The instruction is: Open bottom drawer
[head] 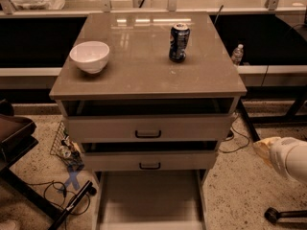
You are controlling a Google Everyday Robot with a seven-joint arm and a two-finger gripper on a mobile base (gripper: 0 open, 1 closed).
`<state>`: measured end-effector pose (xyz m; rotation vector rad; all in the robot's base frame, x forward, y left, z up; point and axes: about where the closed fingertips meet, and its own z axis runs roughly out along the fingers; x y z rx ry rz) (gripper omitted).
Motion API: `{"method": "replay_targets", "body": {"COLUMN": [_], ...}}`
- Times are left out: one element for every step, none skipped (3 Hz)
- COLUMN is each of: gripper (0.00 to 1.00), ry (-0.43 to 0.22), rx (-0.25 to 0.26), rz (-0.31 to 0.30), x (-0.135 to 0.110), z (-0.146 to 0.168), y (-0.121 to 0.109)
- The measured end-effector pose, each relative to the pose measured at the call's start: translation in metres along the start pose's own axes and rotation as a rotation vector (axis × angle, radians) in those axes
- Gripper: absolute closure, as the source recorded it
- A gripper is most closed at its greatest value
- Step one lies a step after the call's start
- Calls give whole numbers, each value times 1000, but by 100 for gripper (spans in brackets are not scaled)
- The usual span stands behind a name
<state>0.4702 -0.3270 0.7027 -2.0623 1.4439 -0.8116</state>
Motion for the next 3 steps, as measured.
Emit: {"method": "replay_targets", "body": {"gripper": [100, 100, 100], "ry": [-45, -87, -104], "rx": [-21, -62, -84], "rz": [-78, -160, -178], "x": [-3, -16, -21], "z": [-24, -38, -38], "y": [-6, -13, -11]}}
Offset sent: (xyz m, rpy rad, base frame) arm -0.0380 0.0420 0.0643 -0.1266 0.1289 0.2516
